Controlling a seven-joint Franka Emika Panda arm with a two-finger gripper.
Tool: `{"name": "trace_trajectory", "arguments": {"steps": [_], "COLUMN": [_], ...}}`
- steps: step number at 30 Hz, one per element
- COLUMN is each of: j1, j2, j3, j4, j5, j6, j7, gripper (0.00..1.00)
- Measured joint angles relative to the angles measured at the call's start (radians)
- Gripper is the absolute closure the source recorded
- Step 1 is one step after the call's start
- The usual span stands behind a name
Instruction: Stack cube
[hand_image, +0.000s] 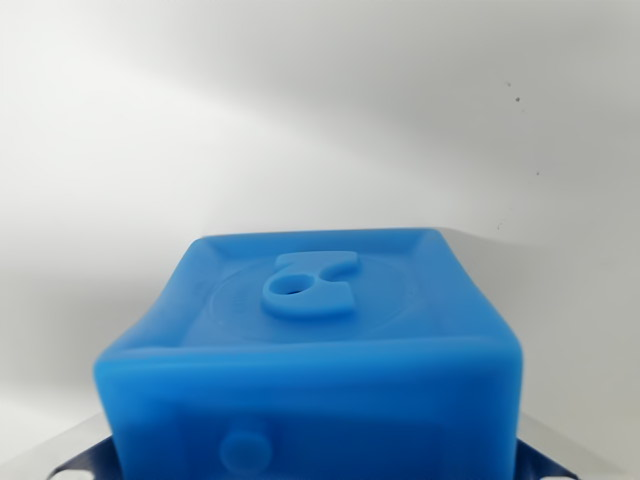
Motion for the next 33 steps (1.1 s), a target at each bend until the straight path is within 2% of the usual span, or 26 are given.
{"name": "trace_trajectory", "arguments": {"steps": [20, 33], "j1": [0.0, 0.0], "j2": [-0.002, -0.033], "j3": [0.0, 0.001], "j4": [0.0, -0.01], "j5": [0.0, 0.0], "j6": [-0.001, -0.019], "j7": [0.0, 0.0], "gripper": [1.0, 1.0]}}
